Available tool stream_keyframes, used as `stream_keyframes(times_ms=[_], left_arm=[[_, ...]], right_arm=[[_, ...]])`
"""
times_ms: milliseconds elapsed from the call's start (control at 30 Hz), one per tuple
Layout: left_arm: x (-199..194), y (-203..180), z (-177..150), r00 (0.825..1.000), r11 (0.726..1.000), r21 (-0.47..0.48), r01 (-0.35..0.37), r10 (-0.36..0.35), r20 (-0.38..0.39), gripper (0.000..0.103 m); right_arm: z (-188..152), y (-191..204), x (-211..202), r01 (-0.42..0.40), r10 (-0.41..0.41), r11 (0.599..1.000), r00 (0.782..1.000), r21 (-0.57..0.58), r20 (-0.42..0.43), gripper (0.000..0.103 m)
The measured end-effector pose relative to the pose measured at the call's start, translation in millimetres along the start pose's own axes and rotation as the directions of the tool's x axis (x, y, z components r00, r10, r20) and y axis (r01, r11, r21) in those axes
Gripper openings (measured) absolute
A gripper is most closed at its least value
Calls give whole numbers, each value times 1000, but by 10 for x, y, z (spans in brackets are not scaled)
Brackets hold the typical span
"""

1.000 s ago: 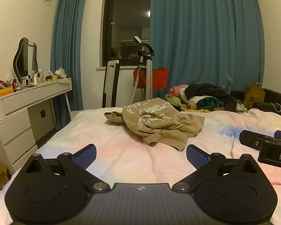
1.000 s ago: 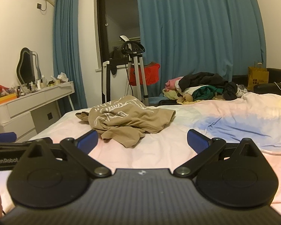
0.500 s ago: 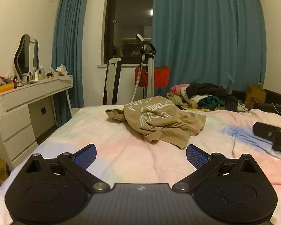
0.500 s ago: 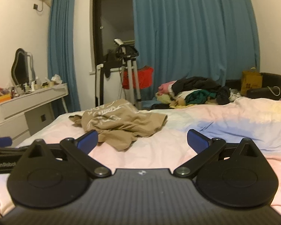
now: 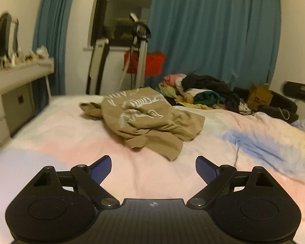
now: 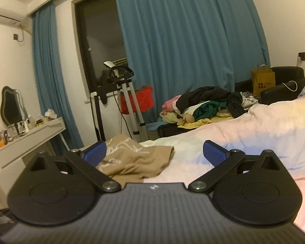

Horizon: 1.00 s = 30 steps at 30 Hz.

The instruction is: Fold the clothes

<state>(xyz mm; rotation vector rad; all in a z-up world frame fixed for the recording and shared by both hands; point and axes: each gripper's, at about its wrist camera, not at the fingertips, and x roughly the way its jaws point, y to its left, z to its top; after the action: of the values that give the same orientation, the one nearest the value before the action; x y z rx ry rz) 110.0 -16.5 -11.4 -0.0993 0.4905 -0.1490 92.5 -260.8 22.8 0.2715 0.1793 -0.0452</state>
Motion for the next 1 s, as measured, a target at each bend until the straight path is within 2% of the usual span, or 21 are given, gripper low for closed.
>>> stream_keyframes(times_ms=[67, 167, 300, 367, 433, 467, 500, 533, 600, 667, 767, 833, 1000], left_arm=[[392, 58, 64, 1000, 998, -66, 10, -12, -25, 81], [998, 174, 131, 998, 986, -164, 8, -18, -62, 75], [1650, 379, 169, 996, 962, -265, -59, 42, -73, 69], [1885, 534, 175, 997, 942, -329, -70, 53, -63, 63], [1996, 671, 197, 998, 924, -377, -57, 54, -18, 49], [2023, 703, 212, 998, 923, -382, -43, 53, 18, 34], [2042, 722, 235, 997, 926, -377, -31, 54, 51, 12], [2045, 713, 275, 995, 935, -353, -26, 57, 78, 7], [1939, 633, 367, 990, 955, -295, -1, 42, 132, 4], [1779, 523, 466, 983, 972, -232, 29, 15, 184, 3], [1449, 326, 574, 968, 988, -130, 84, -50, 246, 3], [1145, 179, 590, 959, 990, -73, 120, -97, 268, 3], [454, 111, 474, 943, 980, -73, 186, -157, 292, 2]], right_arm=[[-30, -59, 129, 1, 0, 1000, 1000, 29, -10, 103], [-250, -189, 357, 2, 5, 996, 997, 85, -77, 103], [-562, -294, 699, 28, -6, 993, 983, 114, -183, 103], [-631, -294, 841, 26, 1, 991, 980, 134, -197, 103], [-698, -282, 965, 18, 11, 989, 980, 143, -197, 103], [-746, -273, 1017, 16, 10, 991, 982, 131, -190, 103], [-794, -263, 1069, 14, 9, 993, 983, 119, -183, 103], [-847, -272, 1131, 22, -3, 994, 985, 104, -174, 103], [-936, -327, 1199, 66, -48, 993, 984, 100, -171, 103], [-980, -403, 1227, 98, -75, 987, 982, 127, -174, 103], [-943, -420, 1189, 120, -103, 981, 988, 152, -114, 103], [-923, -388, 1097, 123, -116, 983, 991, 138, -61, 103], [-856, -301, 869, 107, -108, 991, 994, 79, 3, 103]])
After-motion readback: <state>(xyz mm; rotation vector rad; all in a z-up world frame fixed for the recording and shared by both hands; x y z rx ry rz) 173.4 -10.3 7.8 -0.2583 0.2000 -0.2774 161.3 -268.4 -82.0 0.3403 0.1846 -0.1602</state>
